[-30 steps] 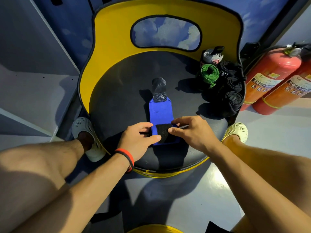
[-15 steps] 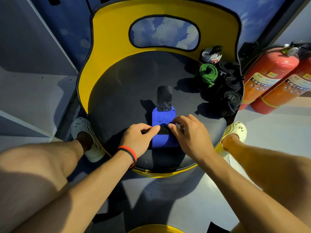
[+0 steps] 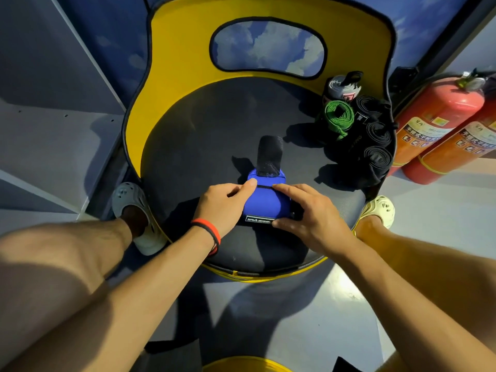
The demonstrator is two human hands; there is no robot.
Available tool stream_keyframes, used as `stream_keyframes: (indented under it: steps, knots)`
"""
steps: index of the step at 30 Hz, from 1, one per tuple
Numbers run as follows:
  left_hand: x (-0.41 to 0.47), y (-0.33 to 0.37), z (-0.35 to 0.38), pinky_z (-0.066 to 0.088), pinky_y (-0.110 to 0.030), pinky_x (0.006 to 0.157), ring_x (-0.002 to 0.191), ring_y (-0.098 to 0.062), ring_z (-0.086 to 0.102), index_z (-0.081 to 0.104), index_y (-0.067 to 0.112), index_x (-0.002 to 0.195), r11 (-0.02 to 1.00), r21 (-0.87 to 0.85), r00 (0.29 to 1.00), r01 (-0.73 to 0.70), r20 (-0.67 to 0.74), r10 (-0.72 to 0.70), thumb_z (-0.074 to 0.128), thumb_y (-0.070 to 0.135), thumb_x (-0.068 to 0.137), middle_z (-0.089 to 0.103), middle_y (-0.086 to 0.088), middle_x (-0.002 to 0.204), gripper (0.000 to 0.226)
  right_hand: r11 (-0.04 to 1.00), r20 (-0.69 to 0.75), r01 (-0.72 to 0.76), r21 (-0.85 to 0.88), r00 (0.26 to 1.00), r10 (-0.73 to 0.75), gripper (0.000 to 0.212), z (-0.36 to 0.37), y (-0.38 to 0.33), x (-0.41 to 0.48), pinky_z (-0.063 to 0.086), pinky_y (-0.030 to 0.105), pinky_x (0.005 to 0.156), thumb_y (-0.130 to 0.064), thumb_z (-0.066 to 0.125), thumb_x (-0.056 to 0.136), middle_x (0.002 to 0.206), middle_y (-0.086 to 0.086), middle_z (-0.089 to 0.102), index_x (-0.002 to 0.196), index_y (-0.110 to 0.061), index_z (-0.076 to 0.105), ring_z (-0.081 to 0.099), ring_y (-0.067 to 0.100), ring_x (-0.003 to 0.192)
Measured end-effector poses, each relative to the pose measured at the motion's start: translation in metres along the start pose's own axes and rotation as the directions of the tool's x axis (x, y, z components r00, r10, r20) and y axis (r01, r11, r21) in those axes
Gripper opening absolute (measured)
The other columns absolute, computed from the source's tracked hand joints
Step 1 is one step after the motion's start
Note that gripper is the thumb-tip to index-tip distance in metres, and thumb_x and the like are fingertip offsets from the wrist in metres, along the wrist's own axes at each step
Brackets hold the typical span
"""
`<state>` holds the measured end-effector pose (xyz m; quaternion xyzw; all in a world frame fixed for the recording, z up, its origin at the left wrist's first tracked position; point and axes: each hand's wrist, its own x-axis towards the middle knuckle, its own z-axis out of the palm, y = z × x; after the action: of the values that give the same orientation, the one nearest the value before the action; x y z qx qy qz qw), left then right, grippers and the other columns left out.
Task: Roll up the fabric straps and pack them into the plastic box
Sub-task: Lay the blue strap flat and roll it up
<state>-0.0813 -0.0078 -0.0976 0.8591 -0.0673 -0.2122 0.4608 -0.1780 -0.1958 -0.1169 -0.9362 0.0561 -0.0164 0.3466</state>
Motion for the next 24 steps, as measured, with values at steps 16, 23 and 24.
stream_keyframes:
  steps: [16, 23, 24]
  knots:
    - [-0.028, -0.009, -0.005, 0.049, -0.027, 0.087, 0.101, -0.01, 0.061, 0.061, 0.028, 0.131, 0.992, 0.129, 0.991, 0.016, 0.13, -0.032, 0.07, 0.046, 0.089, 0.064, 0.014, 0.108, 0.046, 0.958, 0.459, -0.236, 0.162, 0.877, 0.139, 0.063, -0.022, 0.005, 0.006, 0.049, 0.042, 0.104, -0.067, 0.071, 0.08, 0.119, -0.003, 0.058, 0.134, -0.036, 0.062, 0.062, 0.014, 0.111]
    - [-0.02, -0.008, 0.005, 0.045, -0.003, 0.068, 0.095, -0.002, 0.062, 0.069, 0.028, 0.113, 0.981, 0.081, 0.983, -0.175, 0.075, 0.169, 0.064, 0.034, 0.096, 0.061, 0.007, 0.114, 0.019, 0.952, 0.261, -0.225, 0.207, 0.95, 0.168, 0.05, -0.016, 0.003, 0.003, 0.049, 0.022, 0.083, -0.066, 0.06, 0.081, 0.101, -0.008, 0.067, 0.113, -0.028, 0.059, 0.061, 0.003, 0.088]
    - [-0.02, -0.008, 0.003, 0.045, -0.004, 0.071, 0.096, 0.001, 0.061, 0.067, 0.03, 0.117, 0.981, 0.085, 0.981, -0.172, 0.111, 0.162, 0.069, 0.039, 0.092, 0.059, 0.011, 0.115, 0.026, 0.952, 0.246, -0.228, 0.205, 0.953, 0.175, 0.049, -0.015, 0.004, 0.003, 0.048, 0.022, 0.082, -0.066, 0.057, 0.082, 0.1, -0.008, 0.067, 0.112, -0.028, 0.059, 0.061, 0.004, 0.089]
